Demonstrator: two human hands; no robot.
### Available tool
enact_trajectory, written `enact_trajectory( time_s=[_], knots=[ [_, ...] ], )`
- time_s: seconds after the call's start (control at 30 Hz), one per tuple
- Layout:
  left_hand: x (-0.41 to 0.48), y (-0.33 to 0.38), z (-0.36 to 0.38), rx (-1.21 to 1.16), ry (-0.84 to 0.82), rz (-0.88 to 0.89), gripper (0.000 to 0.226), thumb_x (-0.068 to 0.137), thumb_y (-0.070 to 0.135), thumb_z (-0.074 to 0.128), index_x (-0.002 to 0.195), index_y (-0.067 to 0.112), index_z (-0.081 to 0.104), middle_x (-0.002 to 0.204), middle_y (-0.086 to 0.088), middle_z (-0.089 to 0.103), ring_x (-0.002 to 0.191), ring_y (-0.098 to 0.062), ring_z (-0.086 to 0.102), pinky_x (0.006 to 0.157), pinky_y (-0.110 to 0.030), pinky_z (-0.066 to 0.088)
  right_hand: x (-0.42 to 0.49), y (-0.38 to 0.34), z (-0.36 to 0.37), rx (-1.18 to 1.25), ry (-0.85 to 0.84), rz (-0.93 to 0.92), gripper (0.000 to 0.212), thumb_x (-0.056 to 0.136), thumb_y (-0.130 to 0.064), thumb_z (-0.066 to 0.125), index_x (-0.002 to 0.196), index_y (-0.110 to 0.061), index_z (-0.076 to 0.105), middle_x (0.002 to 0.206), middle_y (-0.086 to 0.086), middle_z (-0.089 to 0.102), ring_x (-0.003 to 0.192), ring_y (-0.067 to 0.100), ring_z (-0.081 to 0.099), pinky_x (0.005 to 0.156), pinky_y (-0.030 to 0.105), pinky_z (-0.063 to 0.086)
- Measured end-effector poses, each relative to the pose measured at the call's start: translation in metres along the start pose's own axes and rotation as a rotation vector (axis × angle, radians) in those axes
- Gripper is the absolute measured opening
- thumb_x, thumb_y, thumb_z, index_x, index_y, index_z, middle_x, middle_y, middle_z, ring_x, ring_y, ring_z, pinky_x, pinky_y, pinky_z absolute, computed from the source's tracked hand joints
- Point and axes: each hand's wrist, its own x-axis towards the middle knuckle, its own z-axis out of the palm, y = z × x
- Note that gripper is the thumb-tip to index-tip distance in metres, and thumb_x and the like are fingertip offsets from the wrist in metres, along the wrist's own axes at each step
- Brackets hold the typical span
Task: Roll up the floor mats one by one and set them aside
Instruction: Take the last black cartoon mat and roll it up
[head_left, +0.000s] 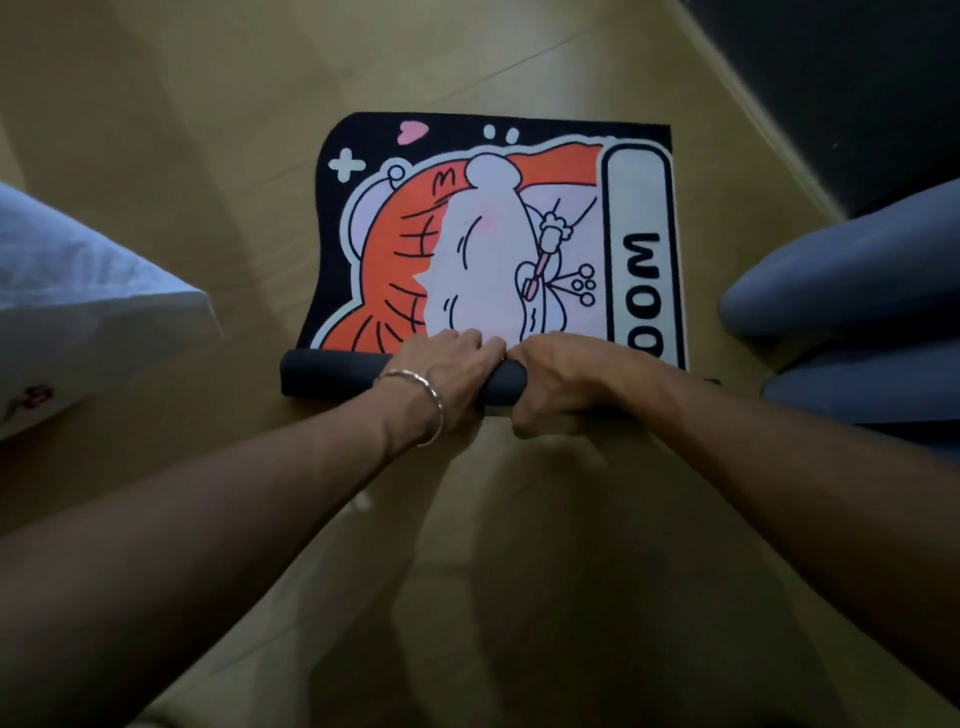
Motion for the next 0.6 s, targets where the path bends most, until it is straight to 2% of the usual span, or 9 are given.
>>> enact_trajectory(
  time_s=[0.07, 0.17, 0.23, 0.33, 0.4, 0.43, 0.6],
  knots=[
    [0.003, 0.0, 0.0, -0.022, -0.045, -0.019, 0.046, 0.081, 0.034, 0.066, 0.119, 0.02, 0.044, 0.108, -0.004, 0.058, 0.094, -0.024, 0.058, 0.07, -0.035, 0.044, -0.002, 0.001, 0.005, 0.002, 0.048, 0.001, 0.059, 0.073, -0.025, 0.072, 0.126, -0.023, 0.046, 0.102, 0.0, 0.055, 0.091, 0.019, 0.055, 0.081, 0.03, 0.049],
    [0.009, -0.001, -0.007, -0.112, -0.138, -0.047, 0.053, 0.073, 0.039, 0.074, 0.118, 0.024, 0.05, 0.105, -0.002, 0.063, 0.091, -0.024, 0.06, 0.067, -0.031, 0.042, -0.004, 0.001, 0.021, -0.059, 0.26, -0.03, 0.053, 0.076, -0.025, 0.07, 0.122, -0.025, 0.044, 0.111, 0.0, 0.055, 0.094, 0.019, 0.055, 0.085, 0.036, 0.051],
    [0.01, -0.001, -0.011, -0.128, -0.112, -0.055, 0.053, 0.072, 0.039, 0.075, 0.117, 0.024, 0.05, 0.105, -0.002, 0.062, 0.092, -0.024, 0.06, 0.069, -0.032, 0.043, -0.003, 0.001, 0.023, -0.075, 0.318, -0.054, 0.053, 0.076, -0.023, 0.07, 0.121, -0.023, 0.042, 0.115, 0.001, 0.052, 0.098, 0.019, 0.054, 0.087, 0.037, 0.05],
    [0.004, 0.0, -0.006, -0.04, 0.03, -0.011, 0.045, 0.082, 0.032, 0.065, 0.118, 0.019, 0.042, 0.109, -0.004, 0.055, 0.096, -0.024, 0.057, 0.071, -0.035, 0.042, -0.001, 0.003, 0.008, 0.012, 0.134, -0.005, 0.059, 0.076, -0.02, 0.072, 0.127, -0.021, 0.043, 0.113, 0.003, 0.054, 0.098, 0.021, 0.054, 0.087, 0.033, 0.049],
    [0.001, 0.001, -0.004, -0.015, 0.034, 0.014, 0.042, 0.084, 0.029, 0.062, 0.118, 0.018, 0.04, 0.11, -0.004, 0.055, 0.096, -0.024, 0.056, 0.069, -0.034, 0.041, 0.001, 0.002, 0.0, -0.007, 0.006, 0.003, 0.061, 0.074, -0.023, 0.074, 0.127, -0.02, 0.045, 0.111, 0.003, 0.054, 0.092, 0.019, 0.051, 0.081, 0.029, 0.045],
    [0.002, 0.002, -0.005, -0.02, 0.001, 0.009, 0.043, 0.083, 0.031, 0.063, 0.118, 0.018, 0.041, 0.109, -0.004, 0.056, 0.094, -0.024, 0.057, 0.069, -0.034, 0.04, 0.0, 0.001, 0.0, -0.022, 0.008, 0.003, 0.061, 0.073, -0.023, 0.074, 0.127, -0.021, 0.045, 0.111, 0.002, 0.054, 0.091, 0.018, 0.05, 0.081, 0.029, 0.045],
    [0.009, 0.001, -0.018, -0.182, -0.181, -0.065, 0.05, 0.067, 0.037, 0.078, 0.111, 0.026, 0.055, 0.085, 0.003, 0.057, 0.071, -0.018, 0.052, 0.064, -0.028, 0.044, -0.005, 0.0, 0.023, -0.206, 0.408, -0.073, 0.049, 0.079, -0.025, 0.067, 0.121, -0.02, 0.041, 0.114, 0.003, 0.048, 0.092, 0.016, 0.044, 0.087, 0.036, 0.042]
  ],
)
